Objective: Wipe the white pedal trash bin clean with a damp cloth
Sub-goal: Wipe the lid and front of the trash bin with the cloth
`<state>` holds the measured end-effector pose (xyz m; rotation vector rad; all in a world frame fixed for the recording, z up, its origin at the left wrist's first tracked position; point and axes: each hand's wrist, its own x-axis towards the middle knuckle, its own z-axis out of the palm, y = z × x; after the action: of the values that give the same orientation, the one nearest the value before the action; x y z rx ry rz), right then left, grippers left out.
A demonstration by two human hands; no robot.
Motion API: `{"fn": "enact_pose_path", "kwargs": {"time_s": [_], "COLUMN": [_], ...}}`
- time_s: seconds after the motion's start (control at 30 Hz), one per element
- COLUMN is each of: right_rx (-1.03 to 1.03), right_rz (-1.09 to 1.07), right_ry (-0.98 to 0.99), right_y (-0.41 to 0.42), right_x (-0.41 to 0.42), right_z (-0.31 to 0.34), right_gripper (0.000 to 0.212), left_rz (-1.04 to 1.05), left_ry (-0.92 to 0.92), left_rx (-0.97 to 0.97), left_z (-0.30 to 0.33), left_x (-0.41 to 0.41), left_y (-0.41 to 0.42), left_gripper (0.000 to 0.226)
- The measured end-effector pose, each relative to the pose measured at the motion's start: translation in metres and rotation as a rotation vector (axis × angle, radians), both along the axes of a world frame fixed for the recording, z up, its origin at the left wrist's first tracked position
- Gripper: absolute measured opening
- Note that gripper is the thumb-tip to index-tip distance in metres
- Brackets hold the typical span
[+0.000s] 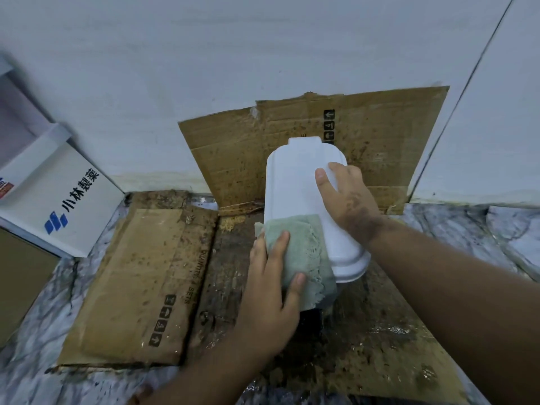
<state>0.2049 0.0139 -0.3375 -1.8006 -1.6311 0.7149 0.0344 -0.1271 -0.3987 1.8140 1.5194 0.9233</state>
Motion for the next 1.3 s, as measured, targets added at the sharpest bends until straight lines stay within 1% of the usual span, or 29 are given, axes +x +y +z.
{"fn": "enact_pose_path", "kwargs": {"time_s": [0.13, 0.27, 0.5, 0.6, 0.7, 0.83, 1.0, 1.13, 1.23, 1.3], "right_rx": [0.020, 0.019, 0.024, 0.056, 0.038, 0.020, 0.020, 0.052, 0.099, 0.122], "right_rz": [-0.002, 0.007, -0.023, -0.022, -0.025, -0.030, -0.022, -0.012, -0.013, -0.006], "right_ry": [0.000, 0.001, -0.015, -0.042, -0.044, -0.056, -0.022, 0.015, 0.035, 0.024], "right_y": [-0.001, -0.001, 0.003, 0.004, 0.005, 0.007, 0.008, 0.009, 0.008, 0.008], "right_x": [-0.001, 0.001, 0.000, 0.001, 0.000, 0.001, 0.003, 0.004, 0.005, 0.005], "right_z": [-0.001, 0.000, -0.003, -0.005, -0.004, -0.003, -0.003, -0.006, -0.008, -0.009], "right_gripper": [0.056, 0.058, 0.059, 0.059, 0.058, 0.054, 0.051, 0.048, 0.043, 0.041], "left_rz": [0.025, -0.054, -0.136, -0.175, -0.210, -0.119, 0.001, 0.062, 0.046, 0.027], "left_ry": [-0.008, -0.010, 0.064, 0.051, 0.060, 0.106, 0.228, 0.312, 0.401, 0.481], "left_rx": [0.011, 0.052, 0.013, -0.048, -0.114, -0.189, -0.234, -0.249, -0.234, -0.187], "left_z": [-0.001, 0.002, 0.018, 0.022, 0.028, 0.036, 0.050, 0.053, 0.056, 0.057], "left_x": [0.002, -0.010, -0.019, -0.018, -0.017, -0.006, 0.014, 0.021, 0.025, 0.028], "left_y": [-0.007, 0.008, 0.075, 0.112, 0.158, 0.218, 0.265, 0.270, 0.246, 0.220], "left_gripper": [0.061, 0.058, 0.053, 0.057, 0.061, 0.054, 0.061, 0.063, 0.061, 0.062]}}
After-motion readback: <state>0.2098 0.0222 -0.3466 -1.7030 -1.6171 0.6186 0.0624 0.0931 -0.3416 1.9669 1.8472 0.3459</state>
